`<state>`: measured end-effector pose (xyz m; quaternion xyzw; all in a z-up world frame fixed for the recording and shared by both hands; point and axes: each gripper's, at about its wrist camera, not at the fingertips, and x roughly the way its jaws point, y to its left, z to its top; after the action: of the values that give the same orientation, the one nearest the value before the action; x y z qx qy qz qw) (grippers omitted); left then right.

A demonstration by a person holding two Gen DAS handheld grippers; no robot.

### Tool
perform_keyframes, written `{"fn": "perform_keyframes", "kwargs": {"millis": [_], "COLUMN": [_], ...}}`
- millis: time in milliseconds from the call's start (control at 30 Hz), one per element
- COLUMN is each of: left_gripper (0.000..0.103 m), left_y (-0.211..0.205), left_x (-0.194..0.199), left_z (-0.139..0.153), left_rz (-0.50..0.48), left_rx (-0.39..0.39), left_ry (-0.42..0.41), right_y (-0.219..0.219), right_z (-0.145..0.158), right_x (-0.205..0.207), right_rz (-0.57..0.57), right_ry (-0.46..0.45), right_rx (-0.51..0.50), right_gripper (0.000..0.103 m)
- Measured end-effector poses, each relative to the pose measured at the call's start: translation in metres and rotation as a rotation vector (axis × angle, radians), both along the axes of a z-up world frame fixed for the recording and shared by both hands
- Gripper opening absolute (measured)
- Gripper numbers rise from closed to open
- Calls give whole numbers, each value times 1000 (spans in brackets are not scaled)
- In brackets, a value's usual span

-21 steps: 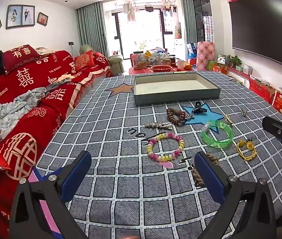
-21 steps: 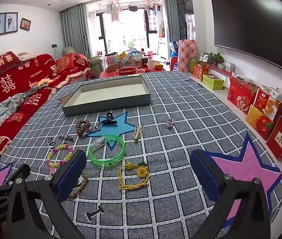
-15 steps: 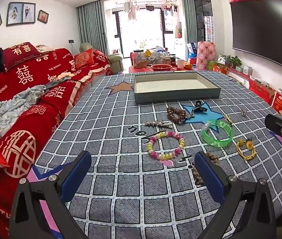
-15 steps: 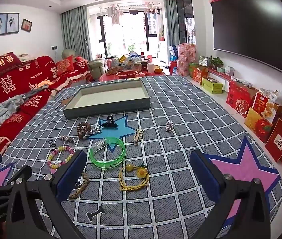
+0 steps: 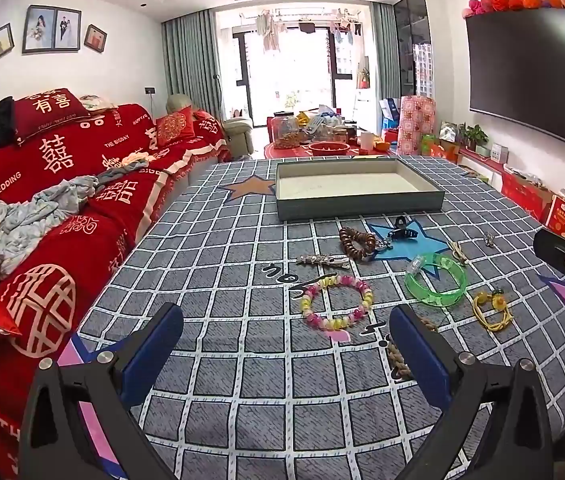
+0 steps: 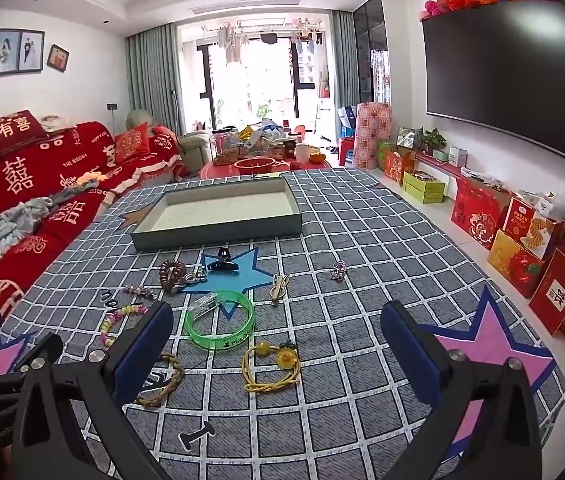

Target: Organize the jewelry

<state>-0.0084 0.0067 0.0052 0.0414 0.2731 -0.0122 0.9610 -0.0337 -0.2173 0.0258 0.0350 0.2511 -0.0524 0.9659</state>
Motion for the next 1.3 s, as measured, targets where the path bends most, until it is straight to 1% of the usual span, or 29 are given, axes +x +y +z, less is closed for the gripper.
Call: {"fn": "perform_keyframes", "kwargs": {"millis": [1133,1300], "left_gripper": [103,103], "left_y": [5,6], "left_x": [-5,-5], "left_z": [2,1], "left_rz": [10,11], "left_rx": [1,4], "left_ry": [-5,-1], "right_y": [0,-1], "right_z": [-2,-3], "right_x": [-3,-5], "right_rz": [-1,-6], "right_ry": [2,8], "right_rx": [9,22], "right_gripper": [103,103]}}
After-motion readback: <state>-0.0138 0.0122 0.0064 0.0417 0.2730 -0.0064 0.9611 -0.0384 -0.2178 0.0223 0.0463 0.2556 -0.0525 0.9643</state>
